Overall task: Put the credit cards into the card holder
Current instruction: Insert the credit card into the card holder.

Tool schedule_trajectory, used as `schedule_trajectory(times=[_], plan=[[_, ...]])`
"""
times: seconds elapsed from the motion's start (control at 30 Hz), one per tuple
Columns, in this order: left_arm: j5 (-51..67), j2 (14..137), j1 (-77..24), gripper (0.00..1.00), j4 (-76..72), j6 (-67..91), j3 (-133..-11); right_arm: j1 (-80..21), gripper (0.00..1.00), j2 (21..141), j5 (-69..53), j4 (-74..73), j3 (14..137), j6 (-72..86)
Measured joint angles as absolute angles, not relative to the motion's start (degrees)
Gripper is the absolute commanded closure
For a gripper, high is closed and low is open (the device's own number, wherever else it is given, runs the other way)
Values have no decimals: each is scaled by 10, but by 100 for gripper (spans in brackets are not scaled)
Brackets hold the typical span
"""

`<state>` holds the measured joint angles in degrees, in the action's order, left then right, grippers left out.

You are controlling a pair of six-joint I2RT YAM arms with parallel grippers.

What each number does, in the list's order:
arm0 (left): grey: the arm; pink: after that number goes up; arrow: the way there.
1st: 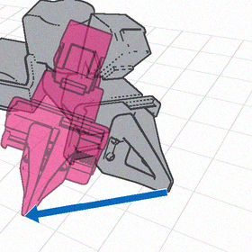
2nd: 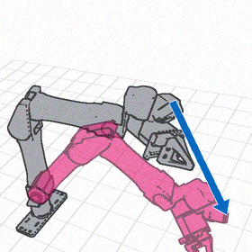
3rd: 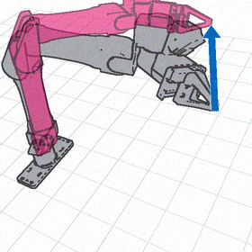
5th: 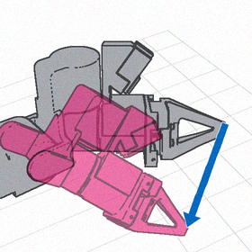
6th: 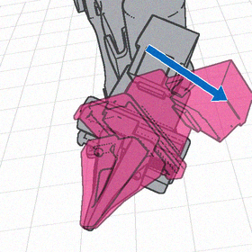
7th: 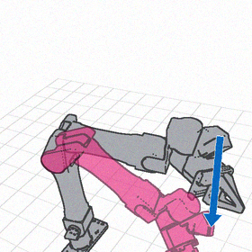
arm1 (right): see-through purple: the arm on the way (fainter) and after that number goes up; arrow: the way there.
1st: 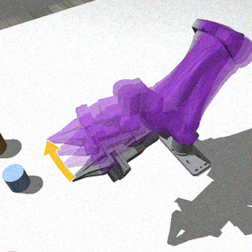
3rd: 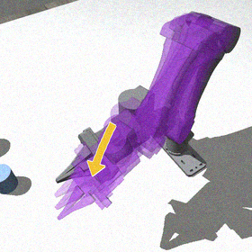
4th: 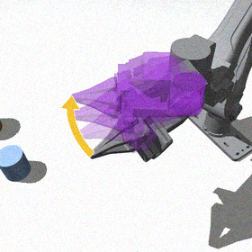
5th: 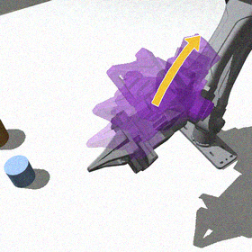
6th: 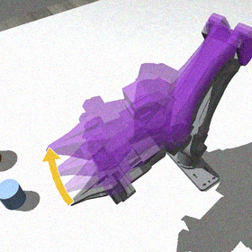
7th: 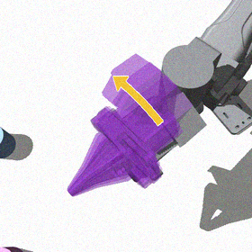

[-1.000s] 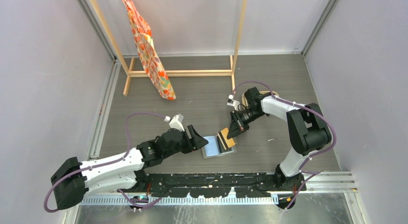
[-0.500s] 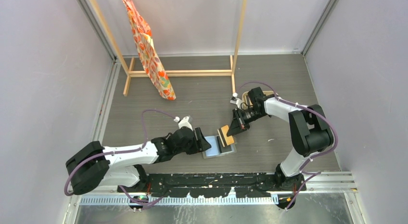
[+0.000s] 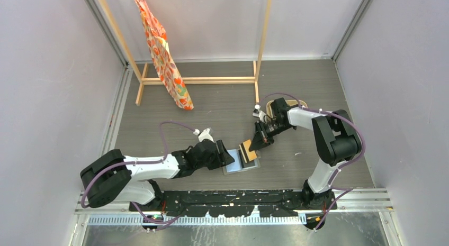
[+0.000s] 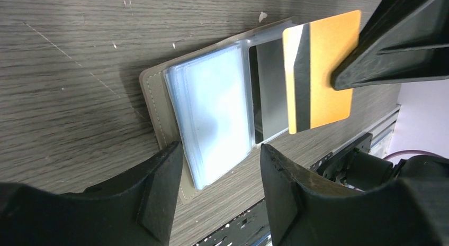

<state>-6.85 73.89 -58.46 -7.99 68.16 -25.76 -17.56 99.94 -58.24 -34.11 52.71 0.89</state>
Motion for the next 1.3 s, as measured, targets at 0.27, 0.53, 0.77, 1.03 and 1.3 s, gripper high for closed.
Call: schedule_trajectory(times=[0.27, 0.53, 0.77, 1.03, 1.3], plan=[[-70, 753, -585, 49, -106, 705, -253, -182, 99, 1025, -558, -341, 527, 15], [-73, 755, -585, 61, -125, 722, -235, -184, 99, 1033, -546, -344, 532, 14], [-75, 769, -585, 72, -161, 735, -221, -198, 99, 1051, -544, -355, 545, 11], [-80, 782, -585, 83, -189, 746, -211, -205, 99, 1056, -545, -364, 550, 0], [-86, 796, -585, 93, -209, 751, -208, -205, 99, 1064, -547, -370, 555, -5]])
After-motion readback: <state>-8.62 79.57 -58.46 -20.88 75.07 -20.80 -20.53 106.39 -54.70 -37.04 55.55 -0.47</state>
